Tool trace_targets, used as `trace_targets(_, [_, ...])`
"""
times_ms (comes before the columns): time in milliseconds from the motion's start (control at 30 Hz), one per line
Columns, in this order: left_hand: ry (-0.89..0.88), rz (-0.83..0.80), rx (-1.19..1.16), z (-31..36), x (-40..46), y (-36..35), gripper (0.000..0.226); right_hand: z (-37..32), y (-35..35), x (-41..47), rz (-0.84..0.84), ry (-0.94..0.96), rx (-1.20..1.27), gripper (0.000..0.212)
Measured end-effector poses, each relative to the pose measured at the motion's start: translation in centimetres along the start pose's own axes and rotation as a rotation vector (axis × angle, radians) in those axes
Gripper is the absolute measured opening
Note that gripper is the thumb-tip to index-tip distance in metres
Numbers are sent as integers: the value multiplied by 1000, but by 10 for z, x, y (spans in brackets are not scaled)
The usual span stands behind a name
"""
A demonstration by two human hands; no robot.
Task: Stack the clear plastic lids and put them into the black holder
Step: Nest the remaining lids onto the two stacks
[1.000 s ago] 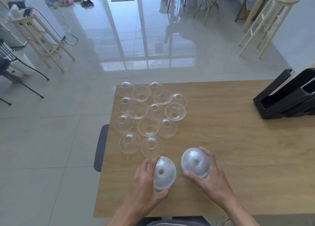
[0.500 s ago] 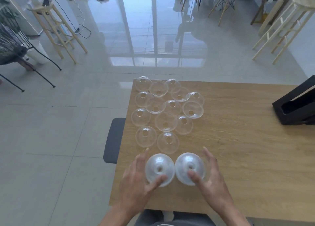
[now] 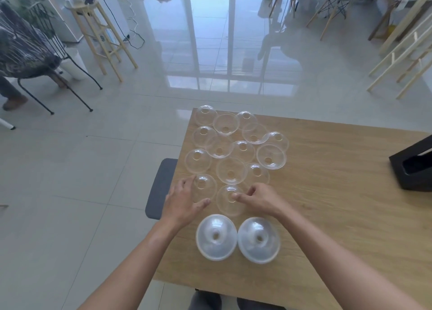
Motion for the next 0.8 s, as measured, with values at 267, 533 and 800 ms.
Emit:
trace_targets(267, [-26,39,81,2,3,-10,100,41,22,-18,137,-60,-50,57])
trace_targets(533, [-89,57,43,12,-4,-11,91,22,16,-30,81,272,-329,91])
trace_targets(800, [-106,42,-246,1,-17,6,87,17,-2,-15,25,444,-495,92])
Point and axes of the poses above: each hand's wrist, its own x-axis towards the middle knuckle, its own y-axis out of the back of the hand, z = x × y, the point moved 8 cm from there along x, towards the middle knuckle, and after that the axes turned 4 degrees about -z, right-handed, at the moved point
